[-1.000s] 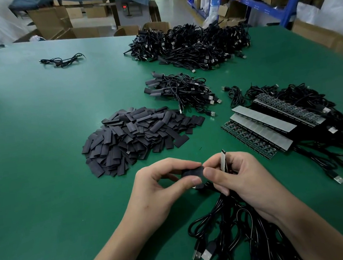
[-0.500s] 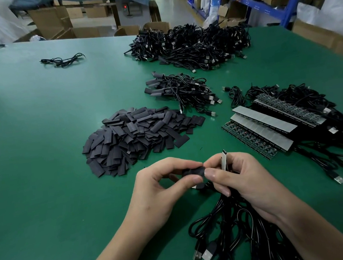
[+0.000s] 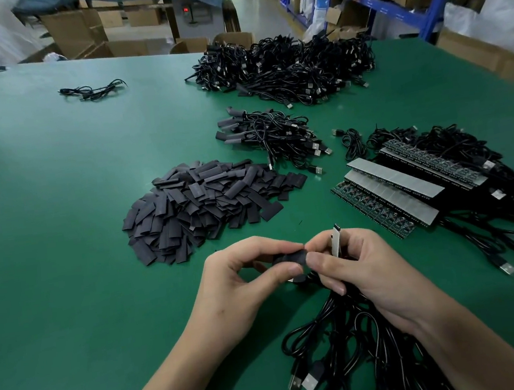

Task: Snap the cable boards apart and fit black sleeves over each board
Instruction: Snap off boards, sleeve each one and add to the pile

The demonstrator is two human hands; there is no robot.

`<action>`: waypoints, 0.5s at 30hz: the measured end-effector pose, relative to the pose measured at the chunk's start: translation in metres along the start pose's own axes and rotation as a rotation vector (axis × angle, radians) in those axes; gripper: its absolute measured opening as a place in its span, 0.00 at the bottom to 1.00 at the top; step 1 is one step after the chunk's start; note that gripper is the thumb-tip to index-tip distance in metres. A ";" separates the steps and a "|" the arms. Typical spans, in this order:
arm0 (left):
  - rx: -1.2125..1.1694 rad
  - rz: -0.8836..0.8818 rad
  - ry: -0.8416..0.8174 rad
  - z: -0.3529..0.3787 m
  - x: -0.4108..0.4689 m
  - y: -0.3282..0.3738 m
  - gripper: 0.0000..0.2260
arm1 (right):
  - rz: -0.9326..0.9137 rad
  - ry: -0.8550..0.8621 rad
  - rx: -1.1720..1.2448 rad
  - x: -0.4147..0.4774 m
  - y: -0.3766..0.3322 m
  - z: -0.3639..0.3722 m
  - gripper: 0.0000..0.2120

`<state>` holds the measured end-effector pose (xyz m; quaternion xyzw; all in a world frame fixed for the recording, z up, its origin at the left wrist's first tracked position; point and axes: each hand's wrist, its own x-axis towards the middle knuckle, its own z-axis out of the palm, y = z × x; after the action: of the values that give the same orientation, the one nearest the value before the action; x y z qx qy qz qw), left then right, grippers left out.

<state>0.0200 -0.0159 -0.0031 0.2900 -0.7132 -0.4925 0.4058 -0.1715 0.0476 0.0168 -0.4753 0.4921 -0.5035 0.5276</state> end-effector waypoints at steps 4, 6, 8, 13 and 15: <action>0.074 0.047 0.005 -0.001 0.000 0.000 0.08 | -0.011 0.012 -0.025 0.001 0.000 0.001 0.05; 0.161 0.113 0.012 -0.001 0.000 0.002 0.08 | -0.018 0.020 -0.073 0.001 0.000 0.002 0.06; 0.246 0.183 0.025 -0.002 0.001 0.003 0.07 | -0.017 0.024 -0.099 0.001 0.001 0.002 0.06; 0.332 0.254 0.018 -0.003 -0.001 0.005 0.07 | -0.019 0.038 -0.172 0.001 0.002 0.001 0.08; 0.335 0.261 0.009 -0.002 -0.001 0.005 0.07 | -0.016 0.046 -0.194 0.001 0.002 0.001 0.07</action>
<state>0.0222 -0.0147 0.0018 0.2606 -0.8149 -0.3091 0.4154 -0.1705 0.0471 0.0147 -0.5163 0.5466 -0.4686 0.4637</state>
